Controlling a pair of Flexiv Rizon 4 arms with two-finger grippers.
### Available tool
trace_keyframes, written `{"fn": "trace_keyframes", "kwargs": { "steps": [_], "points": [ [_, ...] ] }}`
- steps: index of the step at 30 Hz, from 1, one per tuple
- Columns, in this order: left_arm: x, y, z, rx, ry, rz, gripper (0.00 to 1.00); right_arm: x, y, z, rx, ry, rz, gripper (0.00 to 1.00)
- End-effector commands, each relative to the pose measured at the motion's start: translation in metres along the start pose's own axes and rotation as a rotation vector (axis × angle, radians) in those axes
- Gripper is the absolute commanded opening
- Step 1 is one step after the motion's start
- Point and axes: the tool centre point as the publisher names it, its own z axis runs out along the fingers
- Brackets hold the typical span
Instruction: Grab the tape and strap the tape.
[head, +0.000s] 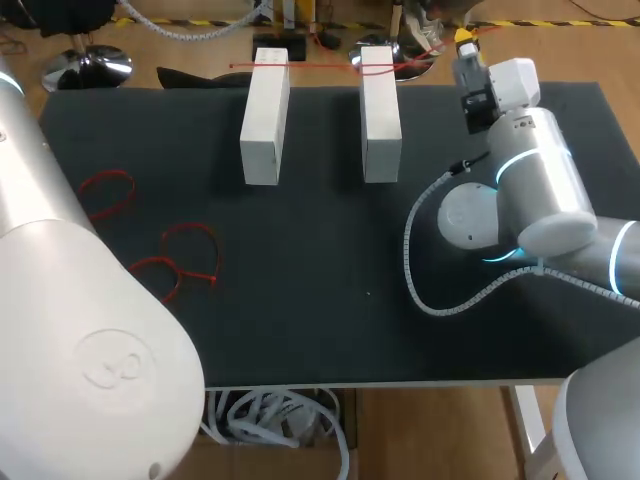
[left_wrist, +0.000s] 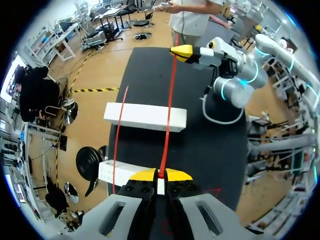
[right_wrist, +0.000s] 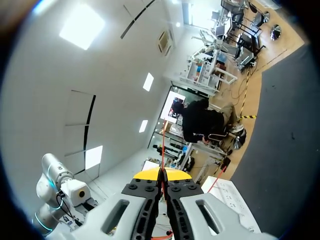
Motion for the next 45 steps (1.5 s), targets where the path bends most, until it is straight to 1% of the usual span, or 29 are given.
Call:
{"fn": "trace_keyframes", "kwargs": {
  "steps": [1, 2, 4, 8, 12, 21, 22, 26, 28, 29, 31, 37, 40, 45],
  "points": [
    [-0.003, -0.012, 0.0, -0.05, 0.012, 0.002, 0.0, 0.001, 0.001, 0.0, 0.004, -0.002, 0.0, 0.0],
    [-0.004, -0.013, 0.001, -0.052, 0.016, 0.005, 0.0, 0.001, 0.001, 0.0, 0.004, -0.002, 0.0, 0.0],
    [-0.003, -0.015, 0.0, -0.029, 0.035, 0.017, 0.0, 0.001, 0.001, 0.0, 0.004, -0.002, 0.0, 0.0],
    [-0.002, -0.017, -0.001, -0.079, 0.041, 0.022, 0.0, 0.001, 0.001, 0.0, 0.004, -0.002, 0.0, 0.0],
    [0.001, -0.018, -0.001, -0.11, 0.046, 0.016, 0.0, 0.001, 0.001, 0.0, 0.004, -0.002, 0.0, 0.0],
    [0.004, -0.024, -0.003, -0.113, 0.031, -0.001, 0.0, 0.001, 0.001, 0.0, 0.004, -0.002, 0.0, 0.0],
    [0.005, -0.025, -0.004, -0.103, 0.027, -0.005, 0.0, 0.001, 0.001, 0.0, 0.004, -0.002, 0.0, 0.0],
    [0.006, -0.032, -0.011, -0.103, 0.017, -0.004, 0.0, 0.001, 0.001, 0.0, 0.004, -0.002, 0.0, 0.0],
    [0.007, -0.036, -0.015, -0.105, 0.008, -0.001, 0.0, 0.001, 0.001, 0.0, 0.004, -0.002, 0.0, 0.0],
    [0.007, -0.038, -0.015, -0.118, 0.007, -0.002, 0.0, 0.001, 0.001, 0.0, 0.004, -0.002, 0.0, 0.0],
    [0.009, -0.042, -0.014, -0.135, -0.007, 0.002, 0.0, 0.001, 0.001, 0.0, 0.004, -0.002, 0.0, 0.0],
    [0.011, -0.05, -0.006, -0.163, -0.001, 0.006, 0.0, 0.001, 0.001, 0.0, 0.004, -0.002, 0.0, 0.0],
    [0.011, -0.053, -0.001, -0.161, 0.012, 0.011, 0.0, 0.001, 0.001, 0.0, 0.004, -0.002, 0.0, 0.0],
    [0.012, -0.057, 0.0, -0.162, 0.012, 0.001, 0.0, 0.001, 0.001, 0.0, 0.004, -0.002, 0.0, 0.0]
  ]
}}
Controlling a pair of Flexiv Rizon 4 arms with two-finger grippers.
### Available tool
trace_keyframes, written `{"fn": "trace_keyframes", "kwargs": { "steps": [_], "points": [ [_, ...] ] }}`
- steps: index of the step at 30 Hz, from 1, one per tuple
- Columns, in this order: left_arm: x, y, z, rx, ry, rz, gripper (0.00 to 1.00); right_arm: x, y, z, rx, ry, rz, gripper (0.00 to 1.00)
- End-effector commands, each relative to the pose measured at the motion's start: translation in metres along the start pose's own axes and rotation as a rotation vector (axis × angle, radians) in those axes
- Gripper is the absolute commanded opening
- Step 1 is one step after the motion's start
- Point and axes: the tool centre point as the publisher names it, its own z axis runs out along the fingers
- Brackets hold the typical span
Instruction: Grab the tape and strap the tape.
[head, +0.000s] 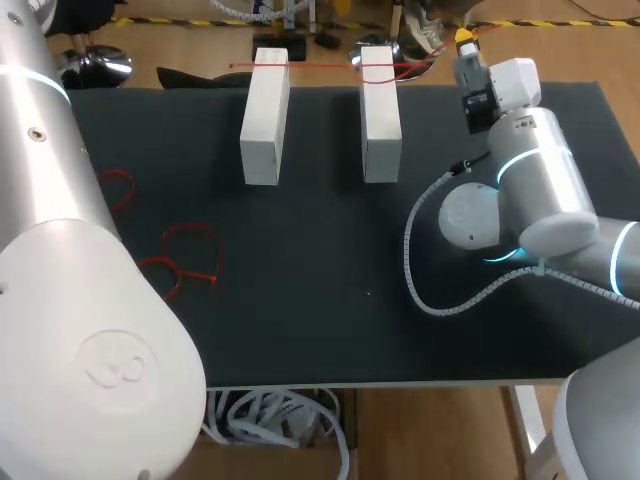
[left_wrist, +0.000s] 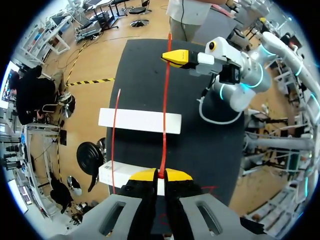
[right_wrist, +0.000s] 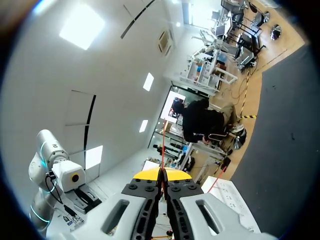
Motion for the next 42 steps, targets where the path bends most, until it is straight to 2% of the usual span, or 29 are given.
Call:
{"fn": "trace_keyframes", "kwargs": {
  "steps": [1, 7, 11, 23, 33, 38, 42],
  "points": [
    [-0.003, -0.007, -0.002, -0.029, 0.005, -0.003, 0.0, 0.001, 0.001, 0.001, 0.002, -0.003, 0.0, 0.0],
    [-0.006, -0.013, -0.003, -0.028, 0.006, 0.003, 0.0, 0.001, 0.001, 0.001, 0.002, -0.003, 0.0, 0.0],
    [-0.008, -0.018, 0.002, -0.021, 0.053, 0.023, 0.0, 0.001, 0.001, 0.001, 0.002, -0.003, 0.0, 0.0],
    [-0.008, -0.018, 0.002, -0.021, 0.053, 0.023, 0.0, 0.001, 0.001, 0.001, 0.002, -0.003, 0.0, 0.0],
    [-0.008, -0.018, 0.002, -0.021, 0.053, 0.023, 0.0, -0.001, 0.011, 0.013, 0.041, -0.034, -0.205, 0.0],
    [-0.008, -0.018, 0.002, -0.021, 0.053, 0.023, 0.0, 0.001, 0.016, 0.018, 0.098, -0.033, -0.387, 0.0],
    [-0.008, -0.018, 0.002, -0.021, 0.053, 0.023, 0.0, 0.002, 0.018, 0.019, 0.152, -0.049, -0.475, 0.0]
  ]
}}
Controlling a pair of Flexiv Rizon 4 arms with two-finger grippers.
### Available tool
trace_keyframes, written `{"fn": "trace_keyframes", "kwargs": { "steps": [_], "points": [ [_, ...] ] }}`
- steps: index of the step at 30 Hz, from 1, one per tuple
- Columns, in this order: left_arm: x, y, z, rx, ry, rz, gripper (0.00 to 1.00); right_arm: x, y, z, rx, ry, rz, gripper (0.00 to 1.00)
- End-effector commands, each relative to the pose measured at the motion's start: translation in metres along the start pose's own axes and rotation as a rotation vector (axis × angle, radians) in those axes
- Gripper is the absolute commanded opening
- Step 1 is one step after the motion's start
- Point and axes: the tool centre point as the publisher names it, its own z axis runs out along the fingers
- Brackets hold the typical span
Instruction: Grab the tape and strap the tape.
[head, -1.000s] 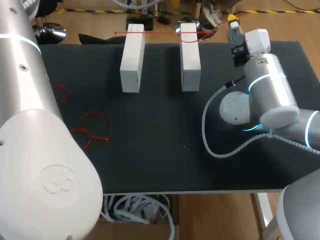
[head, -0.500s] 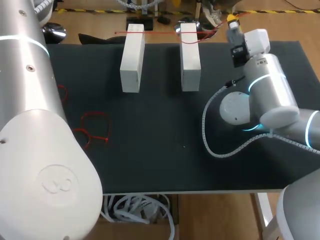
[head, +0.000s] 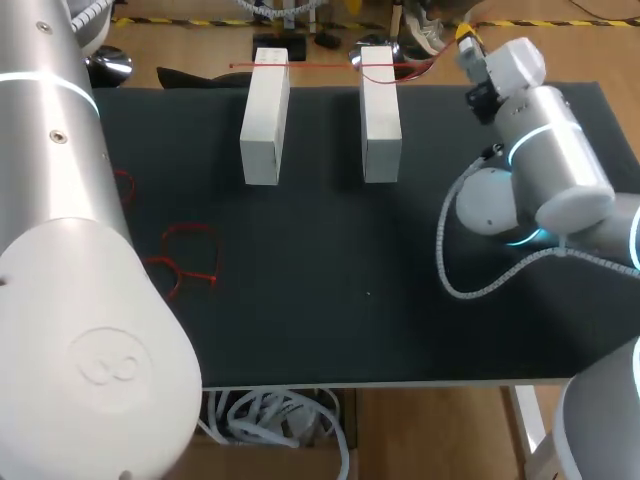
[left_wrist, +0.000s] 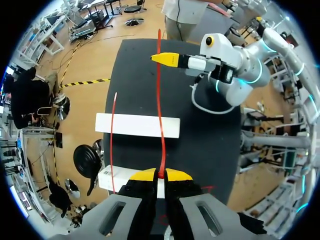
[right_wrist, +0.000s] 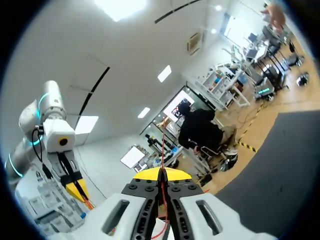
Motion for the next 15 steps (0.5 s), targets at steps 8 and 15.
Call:
{"fn": "trace_keyframes", "kwargs": {
  "steps": [8, 15],
  "points": [
    [-0.001, -0.001, -0.001, -0.006, 0.004, -0.001, 0.0, 0.007, 0.016, -0.001, 0.224, 0.023, -0.33, 0.0],
    [-0.001, -0.001, -0.001, -0.006, 0.004, -0.001, 0.0, 0.011, 0.024, 0.003, 0.371, 0.109, -0.677, 0.0]
  ]
}}
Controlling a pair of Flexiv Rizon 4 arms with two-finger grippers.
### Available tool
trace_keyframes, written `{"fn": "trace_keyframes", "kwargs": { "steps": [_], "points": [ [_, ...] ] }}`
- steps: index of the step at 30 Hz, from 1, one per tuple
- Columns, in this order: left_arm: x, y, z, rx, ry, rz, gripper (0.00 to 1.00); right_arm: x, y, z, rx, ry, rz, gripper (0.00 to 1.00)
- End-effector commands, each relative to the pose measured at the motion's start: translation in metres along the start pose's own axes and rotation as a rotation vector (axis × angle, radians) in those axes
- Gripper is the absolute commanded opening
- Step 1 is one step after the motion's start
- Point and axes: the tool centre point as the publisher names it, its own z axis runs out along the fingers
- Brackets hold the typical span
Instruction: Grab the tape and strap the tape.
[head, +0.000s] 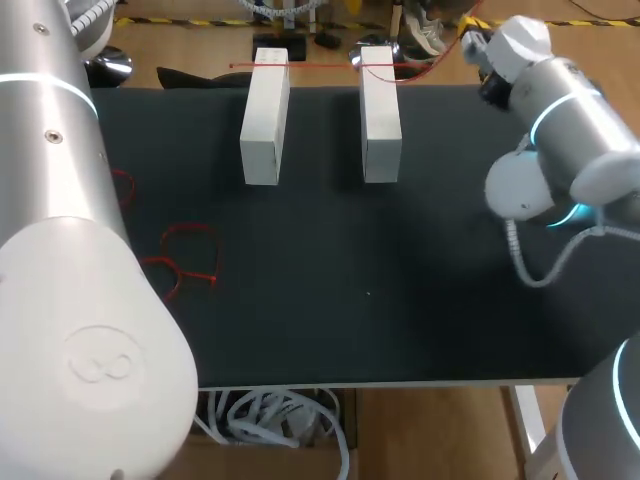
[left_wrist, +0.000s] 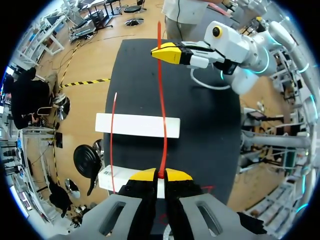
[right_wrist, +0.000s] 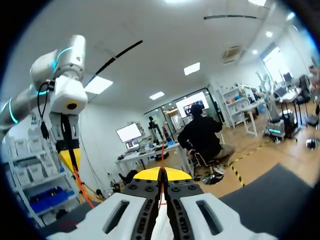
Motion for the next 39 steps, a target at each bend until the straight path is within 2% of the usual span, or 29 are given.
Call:
{"fn": "trace_keyframes", "kwargs": {
  "steps": [1, 5, 9, 13, 15, 25, 26, 27, 32, 39],
  "points": [
    [-0.002, -0.001, -0.002, -0.006, 0.004, -0.001, 0.0, -0.007, 0.013, 0.001, 0.243, 0.083, -0.27, 0.0],
    [-0.002, -0.001, -0.002, -0.006, 0.004, -0.001, 0.0, -0.008, 0.016, 0.001, 0.288, 0.102, -0.399, 0.0],
    [-0.002, -0.001, -0.002, -0.006, 0.004, -0.001, 0.0, -0.009, 0.017, 0.0, 0.324, 0.107, -0.468, 0.0],
    [-0.002, -0.001, -0.002, -0.006, 0.004, -0.001, 0.0, -0.01, 0.018, -0.001, 0.363, 0.12, -0.585, 0.0],
    [-0.002, -0.001, -0.002, -0.006, 0.004, -0.001, 0.0, -0.01, 0.019, -0.001, 0.384, 0.123, -0.573, 0.0],
    [-0.002, -0.001, -0.002, -0.006, 0.004, -0.001, 0.0, -0.011, 0.022, 0.0, 0.508, 0.129, -0.784, 0.0],
    [-0.002, -0.001, -0.002, -0.006, 0.004, -0.001, 0.0, -0.011, 0.022, 0.0, 0.493, 0.125, -0.803, 0.0],
    [-0.002, -0.001, -0.002, -0.006, 0.004, -0.001, 0.0, -0.011, 0.024, -0.001, 0.514, 0.138, -0.875, 0.0],
    [-0.002, -0.001, -0.002, -0.006, 0.004, -0.001, 0.0, -0.006, 0.028, -0.001, 0.549, 0.188, -1.065, 0.0],
    [-0.002, -0.001, -0.002, -0.006, 0.004, -0.001, 0.0, -0.001, 0.026, -0.003, 0.571, 0.206, -1.182, 0.0]
  ]
}}
